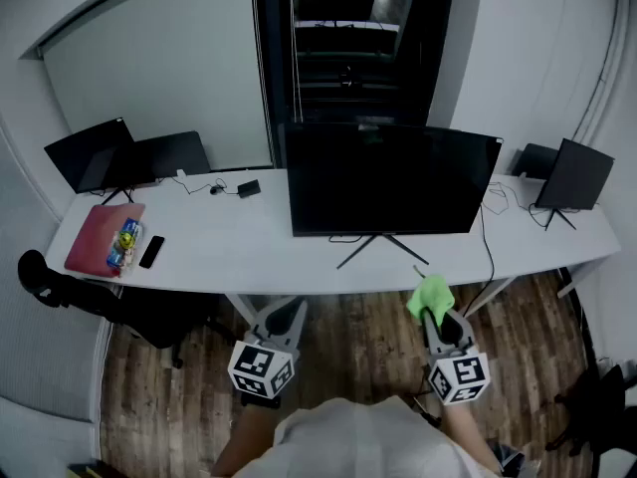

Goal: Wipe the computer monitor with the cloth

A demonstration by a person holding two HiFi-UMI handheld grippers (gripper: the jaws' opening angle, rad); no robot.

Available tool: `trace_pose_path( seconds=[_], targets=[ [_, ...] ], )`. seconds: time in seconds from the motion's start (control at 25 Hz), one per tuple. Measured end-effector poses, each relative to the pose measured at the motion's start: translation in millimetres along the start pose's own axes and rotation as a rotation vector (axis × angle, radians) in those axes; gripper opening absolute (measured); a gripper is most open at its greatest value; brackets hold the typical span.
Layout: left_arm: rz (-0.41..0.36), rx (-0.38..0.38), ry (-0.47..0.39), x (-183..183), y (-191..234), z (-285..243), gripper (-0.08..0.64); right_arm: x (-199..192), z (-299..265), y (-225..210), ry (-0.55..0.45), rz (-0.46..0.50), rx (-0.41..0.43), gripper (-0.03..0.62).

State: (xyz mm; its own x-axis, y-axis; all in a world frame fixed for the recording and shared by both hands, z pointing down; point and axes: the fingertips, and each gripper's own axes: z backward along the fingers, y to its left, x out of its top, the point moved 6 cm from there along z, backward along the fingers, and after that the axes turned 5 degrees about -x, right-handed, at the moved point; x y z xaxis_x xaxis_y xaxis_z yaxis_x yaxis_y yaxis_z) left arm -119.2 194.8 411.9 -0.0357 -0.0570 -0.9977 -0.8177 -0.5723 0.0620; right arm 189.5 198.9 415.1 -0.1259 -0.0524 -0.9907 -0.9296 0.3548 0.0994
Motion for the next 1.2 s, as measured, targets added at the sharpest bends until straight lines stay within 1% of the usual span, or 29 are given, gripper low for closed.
trace_pose_path(
  seconds=[0.4,0.64,0.8,1.2],
  targets=[
    [0.007,-0.006,0.010,-2,3,-2,0.025,0,-4,1,0.011,0.004,0.008,0.069],
    [0.012,-0.013,0.012,-3,9,-2,0.025,0,-11,8,0.010,-0.042,0.047,0.069],
    [0.017,-0.010,0.013,-3,14,-3,0.025,-1,-17,13,0.018,-0.042,0.063,0.069],
    [0.031,-0.016,0.017,-4,32,4,0.025,3,-32,30,0.019,-0.048,0.054,0.069]
  ],
)
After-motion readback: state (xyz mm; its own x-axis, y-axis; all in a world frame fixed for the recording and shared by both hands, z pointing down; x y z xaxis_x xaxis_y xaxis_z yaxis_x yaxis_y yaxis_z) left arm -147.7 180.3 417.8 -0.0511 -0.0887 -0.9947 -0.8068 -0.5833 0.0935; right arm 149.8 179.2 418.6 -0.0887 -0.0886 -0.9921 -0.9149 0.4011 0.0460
